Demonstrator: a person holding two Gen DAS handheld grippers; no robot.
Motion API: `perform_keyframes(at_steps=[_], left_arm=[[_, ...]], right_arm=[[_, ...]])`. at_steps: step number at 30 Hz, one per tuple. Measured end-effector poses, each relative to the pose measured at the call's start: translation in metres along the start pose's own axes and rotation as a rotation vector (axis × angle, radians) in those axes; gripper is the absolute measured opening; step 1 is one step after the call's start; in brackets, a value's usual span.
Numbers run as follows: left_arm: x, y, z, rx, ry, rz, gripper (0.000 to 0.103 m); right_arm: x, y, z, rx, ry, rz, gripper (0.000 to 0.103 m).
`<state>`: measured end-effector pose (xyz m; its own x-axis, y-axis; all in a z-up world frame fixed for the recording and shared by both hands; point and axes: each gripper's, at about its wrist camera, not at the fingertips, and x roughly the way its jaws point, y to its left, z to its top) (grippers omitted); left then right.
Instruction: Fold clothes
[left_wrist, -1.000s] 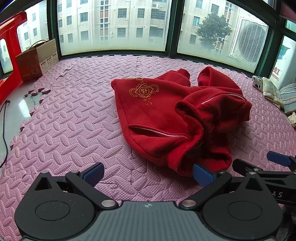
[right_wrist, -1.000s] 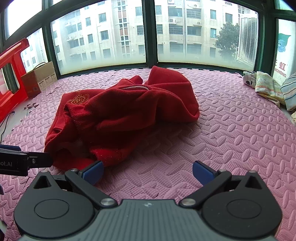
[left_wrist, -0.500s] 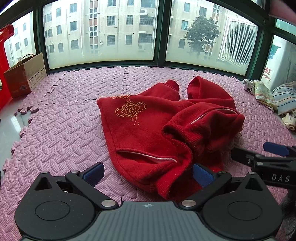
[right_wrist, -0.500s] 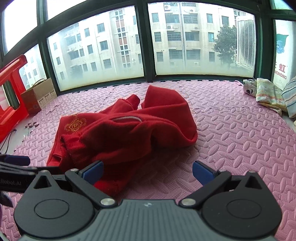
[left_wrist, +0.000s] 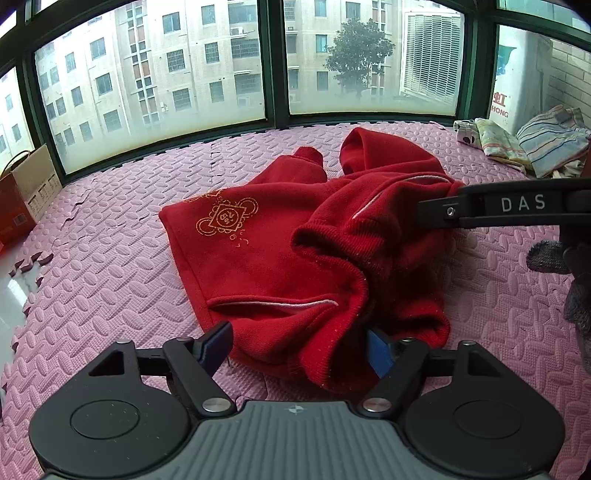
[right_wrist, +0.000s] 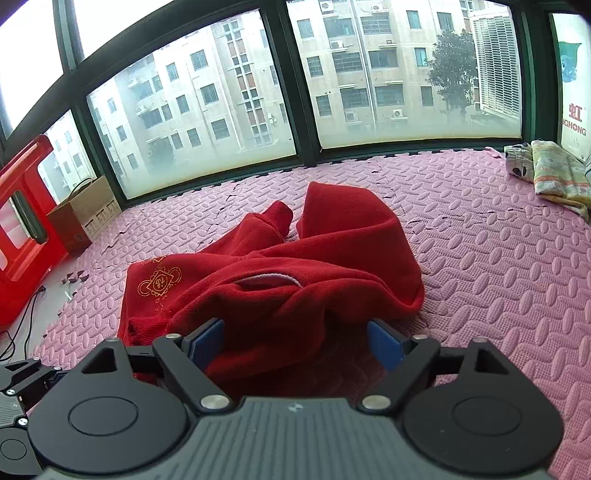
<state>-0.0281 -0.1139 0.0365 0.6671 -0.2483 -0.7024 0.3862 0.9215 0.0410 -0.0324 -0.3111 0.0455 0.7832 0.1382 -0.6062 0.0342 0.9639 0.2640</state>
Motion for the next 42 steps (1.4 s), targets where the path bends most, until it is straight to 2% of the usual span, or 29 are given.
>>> perform_keyframes(at_steps=[2, 4, 7, 8, 10, 13, 17, 24, 26, 29, 31, 33, 37, 40, 42], left_arm=[[0.0, 0.002, -0.001, 0.003, -0.001, -0.004, 0.057], [0.0, 0.003, -0.001, 0.006, -0.005, -0.012, 0.051], [-0.003, 0.005, -0.001, 0.013, -0.014, -0.028, 0.036], [-0.004, 0.005, -0.001, 0.017, -0.019, -0.031, 0.031], [-0.008, 0.006, 0.0, 0.016, -0.03, -0.035, 0.027], [-0.016, 0.011, 0.0, 0.01, -0.044, -0.043, 0.023], [-0.032, 0.02, -0.002, 0.007, -0.064, -0.054, 0.02], [-0.071, 0.037, -0.024, 0.006, -0.067, -0.125, 0.02], [-0.079, 0.038, -0.033, 0.014, -0.057, -0.149, 0.02], [-0.087, 0.035, -0.045, 0.034, -0.04, -0.174, 0.023], [-0.09, 0.033, -0.052, 0.043, -0.029, -0.182, 0.028], [-0.092, 0.033, -0.055, 0.036, -0.029, -0.184, 0.028], [-0.095, 0.035, -0.058, 0.032, -0.046, -0.176, 0.032], [-0.096, 0.033, -0.062, 0.046, -0.056, -0.175, 0.032], [-0.095, 0.033, -0.064, 0.056, -0.057, -0.177, 0.032]], right_arm=[[0.003, -0.002, 0.0, 0.018, 0.008, 0.018, 0.073], [0.007, -0.003, -0.001, 0.036, 0.017, 0.035, 0.063], [0.012, -0.005, -0.001, 0.063, 0.029, 0.062, 0.033], [0.012, -0.005, -0.001, 0.065, 0.029, 0.063, 0.029], [0.006, -0.007, -0.002, 0.072, 0.021, 0.064, 0.014], [-0.009, -0.012, -0.001, 0.088, 0.005, 0.074, 0.009], [-0.031, -0.022, -0.003, 0.101, -0.002, 0.078, 0.008], [-0.07, -0.014, -0.017, -0.002, 0.037, 0.062, 0.004], [-0.08, -0.011, -0.021, -0.034, 0.049, 0.057, 0.004], [-0.096, -0.006, -0.027, -0.082, 0.067, 0.05, 0.01], [-0.106, -0.003, -0.031, -0.114, 0.078, 0.045, 0.019], [-0.114, 0.0, -0.034, -0.142, 0.089, 0.044, 0.046], [-0.1, 0.034, -0.05, -0.259, 0.166, 0.151, 0.057], [-0.092, 0.055, -0.066, -0.35, 0.218, 0.19, 0.069], [-0.088, 0.065, -0.077, -0.423, 0.233, 0.178, 0.07]])
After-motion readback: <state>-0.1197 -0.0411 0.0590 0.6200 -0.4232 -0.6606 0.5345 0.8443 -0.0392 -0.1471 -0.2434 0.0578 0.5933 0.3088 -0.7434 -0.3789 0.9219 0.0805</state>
